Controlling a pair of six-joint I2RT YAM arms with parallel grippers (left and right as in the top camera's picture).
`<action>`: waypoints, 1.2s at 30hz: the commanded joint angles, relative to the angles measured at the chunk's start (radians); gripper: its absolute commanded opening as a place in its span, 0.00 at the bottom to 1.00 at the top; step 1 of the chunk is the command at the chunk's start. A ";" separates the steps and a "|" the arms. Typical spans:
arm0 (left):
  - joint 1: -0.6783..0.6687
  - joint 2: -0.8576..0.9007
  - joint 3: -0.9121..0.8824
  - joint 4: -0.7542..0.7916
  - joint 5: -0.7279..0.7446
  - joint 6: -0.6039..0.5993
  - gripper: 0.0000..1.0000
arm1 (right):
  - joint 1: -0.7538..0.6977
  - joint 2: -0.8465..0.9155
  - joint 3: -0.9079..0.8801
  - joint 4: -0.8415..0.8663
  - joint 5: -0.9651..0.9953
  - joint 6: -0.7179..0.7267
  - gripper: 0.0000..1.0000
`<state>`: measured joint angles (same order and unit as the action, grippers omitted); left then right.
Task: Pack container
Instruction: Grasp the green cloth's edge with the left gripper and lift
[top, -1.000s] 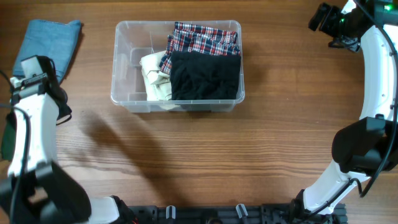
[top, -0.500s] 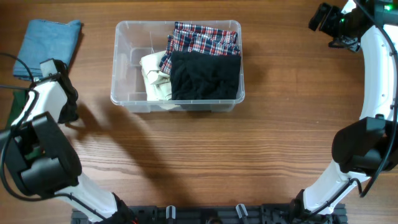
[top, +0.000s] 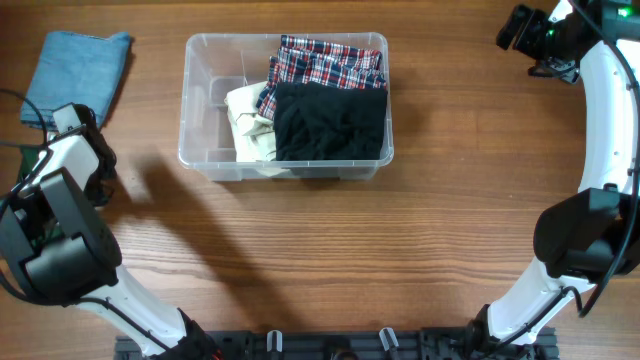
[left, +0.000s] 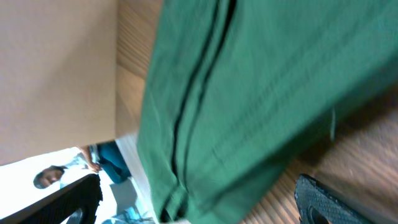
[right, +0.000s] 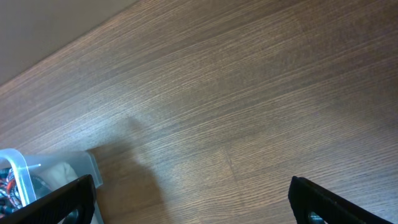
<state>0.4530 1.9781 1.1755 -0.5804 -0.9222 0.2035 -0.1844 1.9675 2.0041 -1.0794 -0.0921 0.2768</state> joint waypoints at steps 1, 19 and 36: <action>0.004 0.024 0.016 0.067 -0.061 0.145 1.00 | 0.003 0.005 -0.003 0.002 0.010 0.014 1.00; 0.023 0.145 0.016 0.194 -0.120 0.216 1.00 | 0.003 0.005 -0.003 0.002 0.010 0.014 1.00; 0.076 0.145 0.016 0.287 0.043 0.212 0.73 | 0.004 0.005 -0.003 0.003 0.010 0.014 1.00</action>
<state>0.5003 2.0911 1.1927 -0.3256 -0.9871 0.4175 -0.1844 1.9675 2.0041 -1.0775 -0.0925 0.2768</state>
